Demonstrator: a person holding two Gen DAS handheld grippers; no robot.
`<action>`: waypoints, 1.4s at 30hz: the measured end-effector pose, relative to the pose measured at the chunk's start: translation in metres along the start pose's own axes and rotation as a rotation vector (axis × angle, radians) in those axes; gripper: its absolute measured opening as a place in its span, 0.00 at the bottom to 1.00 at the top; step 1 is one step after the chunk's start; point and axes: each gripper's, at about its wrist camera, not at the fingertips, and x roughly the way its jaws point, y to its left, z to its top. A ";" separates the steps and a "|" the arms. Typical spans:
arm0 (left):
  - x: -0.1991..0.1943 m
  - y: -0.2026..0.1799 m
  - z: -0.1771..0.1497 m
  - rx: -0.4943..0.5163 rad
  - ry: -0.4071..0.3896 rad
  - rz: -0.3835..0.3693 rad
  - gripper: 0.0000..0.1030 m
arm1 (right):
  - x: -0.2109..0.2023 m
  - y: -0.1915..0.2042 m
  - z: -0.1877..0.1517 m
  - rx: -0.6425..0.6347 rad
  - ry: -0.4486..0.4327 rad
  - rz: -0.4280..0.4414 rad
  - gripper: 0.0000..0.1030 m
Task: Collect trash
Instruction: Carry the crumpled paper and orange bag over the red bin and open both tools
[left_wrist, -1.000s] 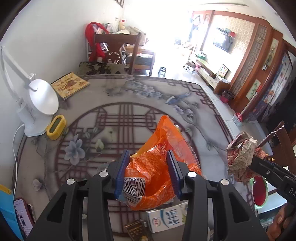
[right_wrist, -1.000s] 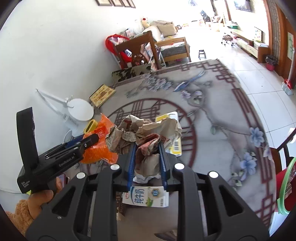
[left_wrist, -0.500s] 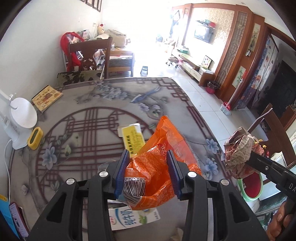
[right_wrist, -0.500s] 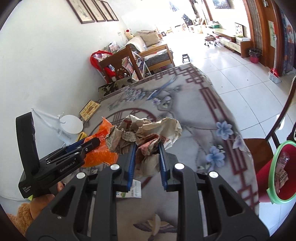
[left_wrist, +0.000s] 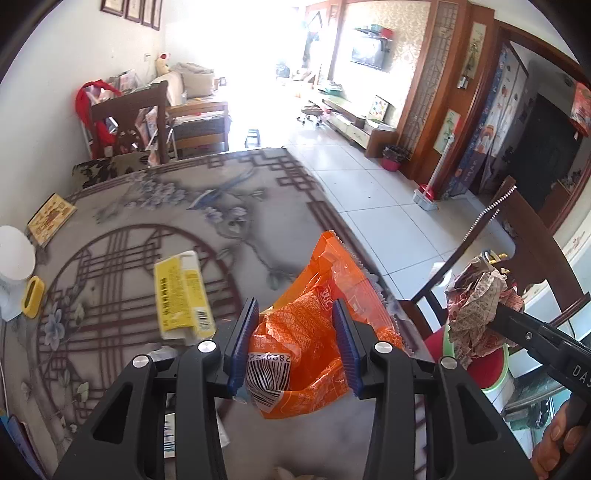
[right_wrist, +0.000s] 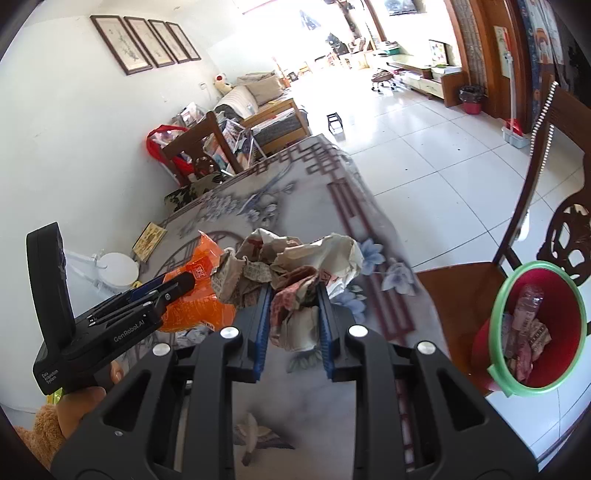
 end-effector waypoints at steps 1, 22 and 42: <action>0.002 -0.008 0.001 0.009 0.002 -0.007 0.38 | -0.003 -0.006 0.000 0.007 -0.004 -0.006 0.23; 0.035 -0.141 0.001 0.123 0.058 -0.095 0.38 | -0.060 -0.166 -0.010 0.188 -0.043 -0.182 0.23; 0.070 -0.234 -0.005 0.240 0.131 -0.189 0.38 | -0.090 -0.283 -0.030 0.362 -0.064 -0.368 0.70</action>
